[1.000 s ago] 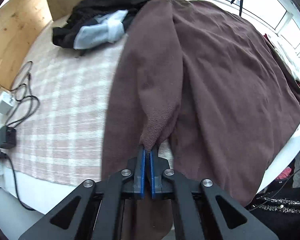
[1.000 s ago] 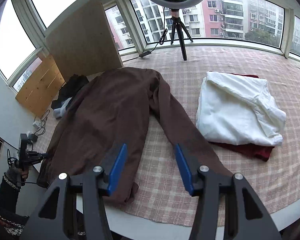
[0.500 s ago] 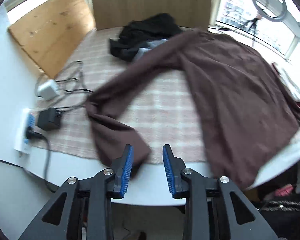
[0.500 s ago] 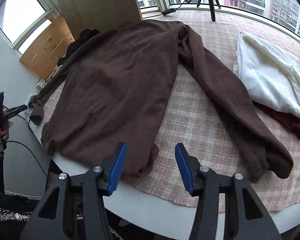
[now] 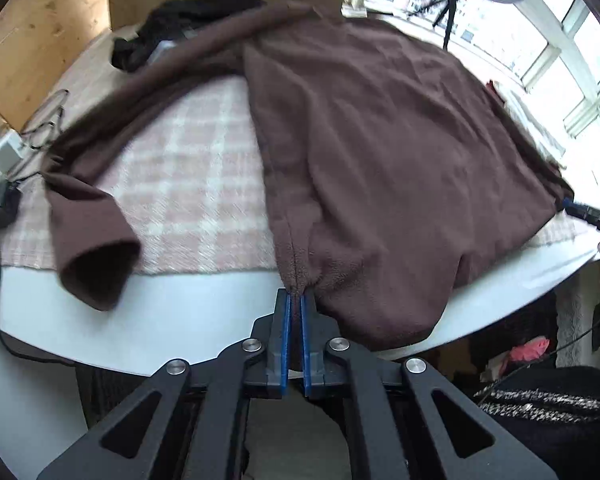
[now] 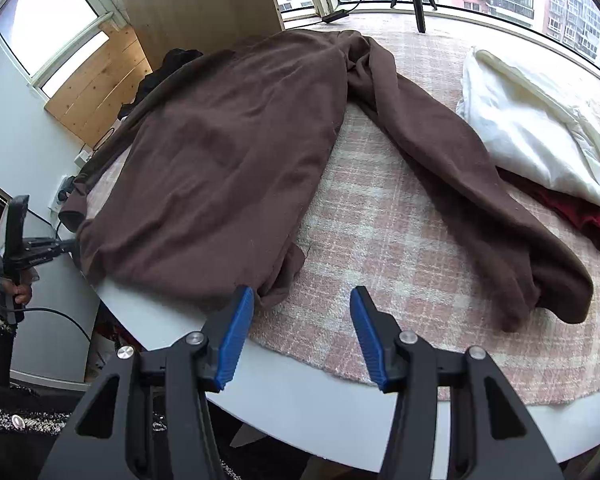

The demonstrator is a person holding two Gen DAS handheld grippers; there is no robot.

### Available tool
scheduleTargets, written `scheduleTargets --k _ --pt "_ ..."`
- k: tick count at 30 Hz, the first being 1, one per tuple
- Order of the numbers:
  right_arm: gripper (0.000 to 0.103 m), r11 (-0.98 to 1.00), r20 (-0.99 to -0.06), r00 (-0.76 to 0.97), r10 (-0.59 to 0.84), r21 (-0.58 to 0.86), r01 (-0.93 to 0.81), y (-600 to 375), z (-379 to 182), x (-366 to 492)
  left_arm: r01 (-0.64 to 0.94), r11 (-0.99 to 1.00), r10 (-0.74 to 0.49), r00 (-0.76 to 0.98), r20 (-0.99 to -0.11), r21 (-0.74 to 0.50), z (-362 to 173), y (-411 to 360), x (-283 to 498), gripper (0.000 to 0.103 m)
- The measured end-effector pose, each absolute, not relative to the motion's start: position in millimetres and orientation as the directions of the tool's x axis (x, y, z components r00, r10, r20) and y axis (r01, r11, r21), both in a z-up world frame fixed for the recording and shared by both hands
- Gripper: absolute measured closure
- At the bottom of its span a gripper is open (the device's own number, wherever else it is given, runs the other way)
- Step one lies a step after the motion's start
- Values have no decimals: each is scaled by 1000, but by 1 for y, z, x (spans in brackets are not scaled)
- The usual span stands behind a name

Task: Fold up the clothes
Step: 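Grasp the brown garment hem with the left gripper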

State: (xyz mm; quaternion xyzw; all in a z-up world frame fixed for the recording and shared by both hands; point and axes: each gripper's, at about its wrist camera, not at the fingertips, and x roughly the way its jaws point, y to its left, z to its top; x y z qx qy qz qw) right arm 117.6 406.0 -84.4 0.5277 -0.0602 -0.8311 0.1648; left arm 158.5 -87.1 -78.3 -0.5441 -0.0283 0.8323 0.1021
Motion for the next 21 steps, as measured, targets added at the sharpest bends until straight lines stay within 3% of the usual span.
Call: scheduleTargets --k 4,8,16,17,18,19,21 --pt "53 -921 -854 -367 -369 282 269 396 -95 120 -38 -994 112 -442 -890 -106 -53 -127 146 99" --pt "53 -899 -862 -353 -364 225 377 363 -112 115 -32 -992 120 -446 -887 -118 -46 -130 131 99" --pt "54 -787 -836 -430 -342 4 617 284 -126 104 -74 -993 112 -442 -890 -89 -30 -119 111 99" --pt "59 -785 -841 -429 -328 -10 620 280 -128 99 -82 -993 112 -444 -889 -85 -26 -117 110 99" --pt "86 -786 -852 -392 -347 36 618 280 -129 92 -97 -992 122 -450 -885 -87 -19 -114 111 99" --pt "95 -782 -858 -328 -396 128 610 283 -126 83 -113 -989 135 -457 -879 -93 -11 -110 114 99" --pt "95 -777 -830 -286 -479 249 578 301 -100 76 -145 -985 154 -471 -869 -96 7 -104 121 99"
